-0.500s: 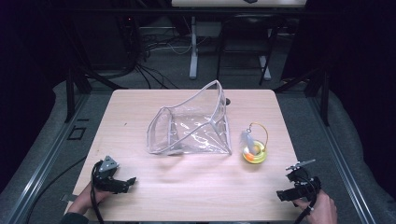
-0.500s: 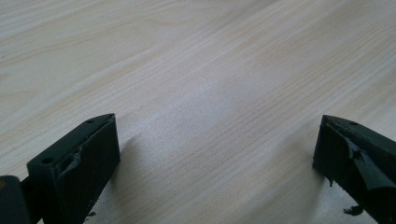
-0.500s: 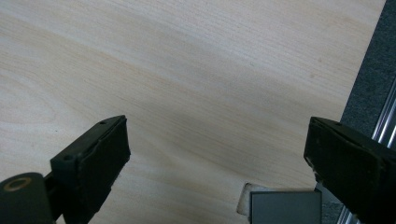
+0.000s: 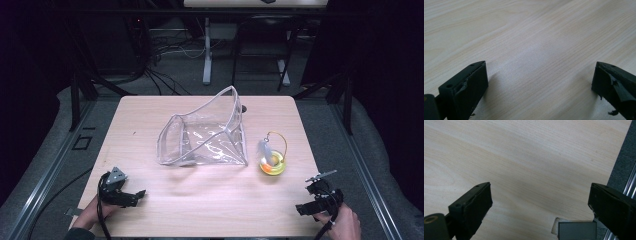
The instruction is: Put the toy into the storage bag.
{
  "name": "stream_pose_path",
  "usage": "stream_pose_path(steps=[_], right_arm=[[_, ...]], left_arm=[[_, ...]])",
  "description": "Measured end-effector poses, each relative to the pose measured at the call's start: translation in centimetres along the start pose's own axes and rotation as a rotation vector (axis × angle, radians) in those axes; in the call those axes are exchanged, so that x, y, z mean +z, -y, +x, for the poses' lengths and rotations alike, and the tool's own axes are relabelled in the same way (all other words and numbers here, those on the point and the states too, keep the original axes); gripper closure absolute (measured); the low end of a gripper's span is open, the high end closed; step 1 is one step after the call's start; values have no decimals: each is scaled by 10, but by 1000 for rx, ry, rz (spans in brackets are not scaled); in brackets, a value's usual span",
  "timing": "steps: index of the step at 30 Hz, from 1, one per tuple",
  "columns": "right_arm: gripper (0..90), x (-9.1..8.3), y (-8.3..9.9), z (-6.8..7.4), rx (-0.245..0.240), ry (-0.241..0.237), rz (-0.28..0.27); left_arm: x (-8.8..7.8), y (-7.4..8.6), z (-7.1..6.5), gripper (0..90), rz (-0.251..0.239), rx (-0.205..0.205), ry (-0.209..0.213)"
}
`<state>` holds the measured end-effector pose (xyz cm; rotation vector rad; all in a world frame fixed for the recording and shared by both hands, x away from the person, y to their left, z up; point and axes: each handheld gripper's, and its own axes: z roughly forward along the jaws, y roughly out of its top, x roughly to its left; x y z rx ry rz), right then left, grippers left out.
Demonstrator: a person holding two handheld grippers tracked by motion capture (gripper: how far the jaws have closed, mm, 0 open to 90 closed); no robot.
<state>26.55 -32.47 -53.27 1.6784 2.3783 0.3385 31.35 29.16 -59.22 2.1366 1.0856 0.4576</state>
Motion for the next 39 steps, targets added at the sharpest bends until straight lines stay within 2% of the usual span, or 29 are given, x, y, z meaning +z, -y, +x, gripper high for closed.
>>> stream_pose_path(steps=[7,13,18,21,23,27,37,38,39], right_arm=[[44,-1,-6,0,-6,-19,-2],[33,-6,-9,1,-14,-1,-13],[29,-10,-13,3,-25,-4,-20],[31,-11,-17,6,-25,-12,-24],[29,-11,-24,10,-44,-36,-16],[0,-11,-32,14,-58,-43,-6],[0,-17,-52,15,-95,-36,6],[0,-16,-53,15,-85,-59,-11],[0,-16,-57,14,-87,-72,-4]], left_arm=[[0,0,0,2,0,-1,-1],[0,0,-1,3,0,-4,-4],[0,0,-1,3,0,-5,-4],[0,0,-1,2,-1,-7,-5],[0,0,-1,2,0,-4,-5],[0,0,0,3,1,-4,-3],[0,0,-1,3,-2,-4,-6],[0,0,-1,3,-2,-4,-6],[0,0,-1,3,-2,-4,-6]])
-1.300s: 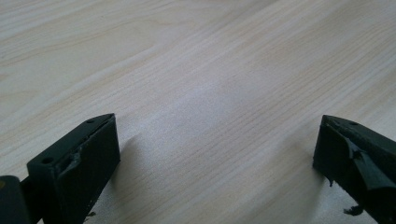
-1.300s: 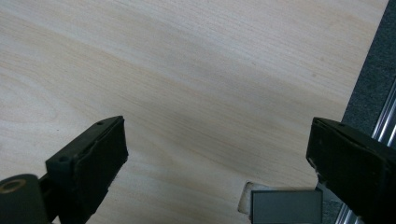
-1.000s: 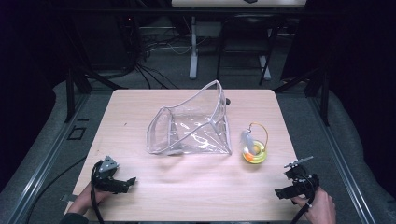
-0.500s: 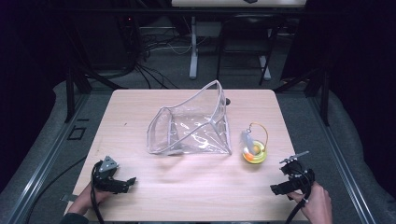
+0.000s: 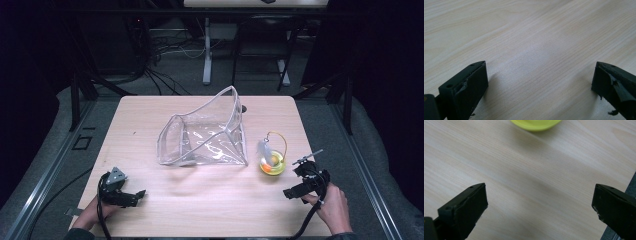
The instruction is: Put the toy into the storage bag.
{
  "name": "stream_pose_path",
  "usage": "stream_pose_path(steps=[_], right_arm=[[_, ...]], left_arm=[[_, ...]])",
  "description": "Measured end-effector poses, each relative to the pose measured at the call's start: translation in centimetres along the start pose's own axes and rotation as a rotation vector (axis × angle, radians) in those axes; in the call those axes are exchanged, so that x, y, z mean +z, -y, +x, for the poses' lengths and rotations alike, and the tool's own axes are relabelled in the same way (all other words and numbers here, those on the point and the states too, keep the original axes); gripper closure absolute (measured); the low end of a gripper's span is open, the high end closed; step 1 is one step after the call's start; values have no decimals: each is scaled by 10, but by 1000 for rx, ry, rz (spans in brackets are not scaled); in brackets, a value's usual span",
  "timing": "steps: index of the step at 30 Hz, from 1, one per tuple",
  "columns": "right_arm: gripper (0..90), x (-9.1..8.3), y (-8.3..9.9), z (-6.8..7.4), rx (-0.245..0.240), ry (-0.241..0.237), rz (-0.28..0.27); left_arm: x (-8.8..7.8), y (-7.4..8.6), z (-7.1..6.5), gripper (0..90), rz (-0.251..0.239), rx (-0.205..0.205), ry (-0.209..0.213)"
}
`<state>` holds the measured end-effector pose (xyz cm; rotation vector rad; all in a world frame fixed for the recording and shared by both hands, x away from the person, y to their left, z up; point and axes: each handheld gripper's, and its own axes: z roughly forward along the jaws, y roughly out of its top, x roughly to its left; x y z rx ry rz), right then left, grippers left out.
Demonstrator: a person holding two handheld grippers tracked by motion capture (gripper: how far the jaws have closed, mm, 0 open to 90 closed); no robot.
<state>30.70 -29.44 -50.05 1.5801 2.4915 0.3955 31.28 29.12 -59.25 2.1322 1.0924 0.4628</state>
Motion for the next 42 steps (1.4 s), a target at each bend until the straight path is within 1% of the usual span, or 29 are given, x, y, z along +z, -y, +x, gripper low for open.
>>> stream_pose_path(steps=[3,4,6,8,9,10,11,12,13,14,17,18,20,22,28,32,35,36,37,38,39,40,41,42], right_arm=[[0,-1,-4,-2,-2,-9,8],[0,-2,-8,-4,-1,-11,14],[0,-2,-10,-4,8,-15,10],[0,-5,-15,-8,8,-26,6],[0,-6,-18,-9,6,-22,9],[0,-8,-21,-11,7,-24,-1],[0,-8,-21,-11,7,-24,-1],[0,-11,-26,-12,4,-14,-7],[0,-11,-26,-12,4,-14,-7],[0,-13,-29,-12,9,-23,-18],[0,-15,-33,-14,2,-15,-11],[0,-16,-35,-14,8,-11,-17],[0,-19,-40,-15,3,-13,-5],[0,-24,-46,-15,0,4,0],[0,-30,-55,-18,-5,4,-5],[15,-35,-63,-20,-5,-9,2],[19,-37,-66,-20,0,1,-7],[31,-41,-70,-20,-13,2,-9],[31,-41,-70,-20,-13,2,-9],[67,-45,-73,-19,-29,11,-21],[67,-45,-73,-19,-29,11,-21],[102,-50,-77,-16,-44,29,-44],[102,-50,-77,-16,-44,29,-44],[120,-55,-81,-14,-58,36,-45]], left_arm=[[0,0,0,2,1,2,1],[0,0,0,2,2,4,2],[0,0,0,2,2,3,2],[0,0,0,2,1,4,2],[0,0,0,2,1,3,2],[0,0,0,3,2,3,2],[0,0,0,3,1,3,1],[0,0,0,3,0,1,0],[0,0,0,3,0,1,0],[0,0,0,3,0,0,-1],[0,0,0,3,0,-1,-1],[0,0,0,3,0,0,-1],[0,0,0,3,0,0,-1],[0,0,0,3,0,-1,-1],[0,0,0,3,1,1,-2],[0,0,0,3,1,1,-2],[0,0,0,3,1,1,-2],[0,0,0,3,0,0,-2],[0,0,0,3,0,0,-2],[0,0,0,3,0,0,-2],[0,0,0,3,1,0,-2],[0,0,0,3,1,0,-2],[0,0,0,3,1,0,-2],[0,0,0,3,0,0,-2]])
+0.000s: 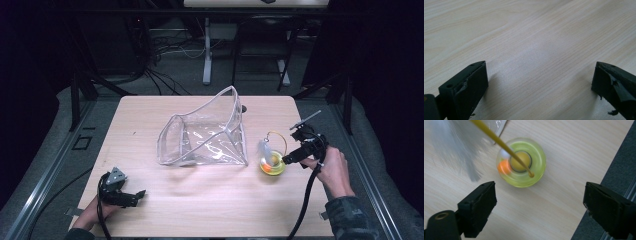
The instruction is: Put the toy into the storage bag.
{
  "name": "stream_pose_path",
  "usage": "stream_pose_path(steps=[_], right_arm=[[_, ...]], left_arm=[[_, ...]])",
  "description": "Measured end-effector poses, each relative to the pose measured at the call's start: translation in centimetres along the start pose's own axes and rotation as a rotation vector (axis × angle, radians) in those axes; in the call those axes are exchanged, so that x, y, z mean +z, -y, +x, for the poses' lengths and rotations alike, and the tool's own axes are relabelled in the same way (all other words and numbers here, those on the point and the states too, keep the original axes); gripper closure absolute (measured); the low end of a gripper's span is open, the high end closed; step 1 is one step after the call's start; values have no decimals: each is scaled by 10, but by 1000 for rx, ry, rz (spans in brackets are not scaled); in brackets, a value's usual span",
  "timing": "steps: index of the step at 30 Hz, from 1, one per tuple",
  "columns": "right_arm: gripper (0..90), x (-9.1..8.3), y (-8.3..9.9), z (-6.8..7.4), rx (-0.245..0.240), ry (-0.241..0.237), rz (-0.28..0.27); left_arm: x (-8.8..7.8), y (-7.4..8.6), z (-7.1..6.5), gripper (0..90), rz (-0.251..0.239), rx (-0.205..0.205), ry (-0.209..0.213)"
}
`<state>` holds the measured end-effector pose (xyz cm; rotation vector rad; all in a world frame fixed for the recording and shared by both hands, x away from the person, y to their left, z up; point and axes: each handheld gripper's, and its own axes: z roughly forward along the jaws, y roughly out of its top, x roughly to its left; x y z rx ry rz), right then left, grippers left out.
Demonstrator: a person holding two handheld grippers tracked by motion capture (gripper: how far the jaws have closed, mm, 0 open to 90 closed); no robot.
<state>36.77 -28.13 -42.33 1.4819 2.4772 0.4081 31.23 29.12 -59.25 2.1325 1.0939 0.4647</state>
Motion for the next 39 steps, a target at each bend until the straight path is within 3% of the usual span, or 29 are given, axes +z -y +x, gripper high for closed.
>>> stream_pose_path(steps=[5,9,19,24,27,32,39], right_arm=[[147,-9,-10,3,-29,17,-16],[220,-13,-17,7,-34,37,-27],[511,-16,-28,14,-103,44,15],[613,-16,-33,19,-112,34,4],[727,-16,-36,21,-128,29,5],[846,-17,-38,24,-145,49,17],[874,-16,-39,24,-140,51,10]], left_arm=[[0,0,0,3,0,0,0],[0,0,0,3,1,-1,0],[0,0,0,3,0,-1,0],[0,0,0,3,0,-1,0],[0,0,0,3,0,-1,0],[0,0,0,3,0,-1,0],[0,0,0,3,0,-1,0]])
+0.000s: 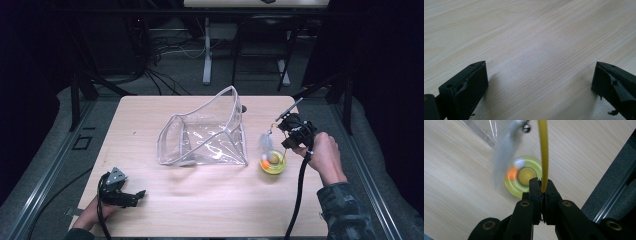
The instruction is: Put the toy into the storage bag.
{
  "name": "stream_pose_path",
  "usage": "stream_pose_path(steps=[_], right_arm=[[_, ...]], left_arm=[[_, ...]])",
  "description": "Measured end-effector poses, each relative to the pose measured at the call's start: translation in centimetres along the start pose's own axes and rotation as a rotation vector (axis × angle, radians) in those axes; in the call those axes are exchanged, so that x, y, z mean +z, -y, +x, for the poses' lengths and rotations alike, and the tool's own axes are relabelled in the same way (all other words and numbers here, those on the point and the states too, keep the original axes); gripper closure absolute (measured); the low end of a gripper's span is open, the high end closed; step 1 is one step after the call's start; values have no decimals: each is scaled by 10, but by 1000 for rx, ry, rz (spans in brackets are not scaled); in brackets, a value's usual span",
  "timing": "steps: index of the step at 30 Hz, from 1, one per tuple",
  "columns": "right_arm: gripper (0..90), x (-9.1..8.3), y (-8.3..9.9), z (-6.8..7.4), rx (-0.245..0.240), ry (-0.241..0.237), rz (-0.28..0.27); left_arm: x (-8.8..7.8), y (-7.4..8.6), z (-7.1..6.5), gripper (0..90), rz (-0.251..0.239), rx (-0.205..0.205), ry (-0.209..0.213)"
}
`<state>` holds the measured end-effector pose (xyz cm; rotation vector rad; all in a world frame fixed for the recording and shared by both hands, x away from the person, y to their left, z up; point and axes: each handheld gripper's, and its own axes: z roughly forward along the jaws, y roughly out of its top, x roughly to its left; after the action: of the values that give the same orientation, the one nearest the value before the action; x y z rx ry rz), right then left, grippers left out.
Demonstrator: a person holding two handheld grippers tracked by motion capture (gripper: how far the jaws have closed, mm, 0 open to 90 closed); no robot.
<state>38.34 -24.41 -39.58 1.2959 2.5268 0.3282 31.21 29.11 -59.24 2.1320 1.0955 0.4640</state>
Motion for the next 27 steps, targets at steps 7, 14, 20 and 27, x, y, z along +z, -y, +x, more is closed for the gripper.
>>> stream_pose_path(steps=[7,14,20,27], right_arm=[[877,-2,-5,-4,-19,-4,20],[877,-6,-11,-5,-15,-6,23],[877,-10,-14,-6,-18,-14,29],[876,-16,-21,-4,-27,-29,34]], left_arm=[[0,0,0,3,0,1,0],[0,0,0,3,0,2,1],[0,0,0,3,0,2,1],[0,0,0,3,0,3,1]])
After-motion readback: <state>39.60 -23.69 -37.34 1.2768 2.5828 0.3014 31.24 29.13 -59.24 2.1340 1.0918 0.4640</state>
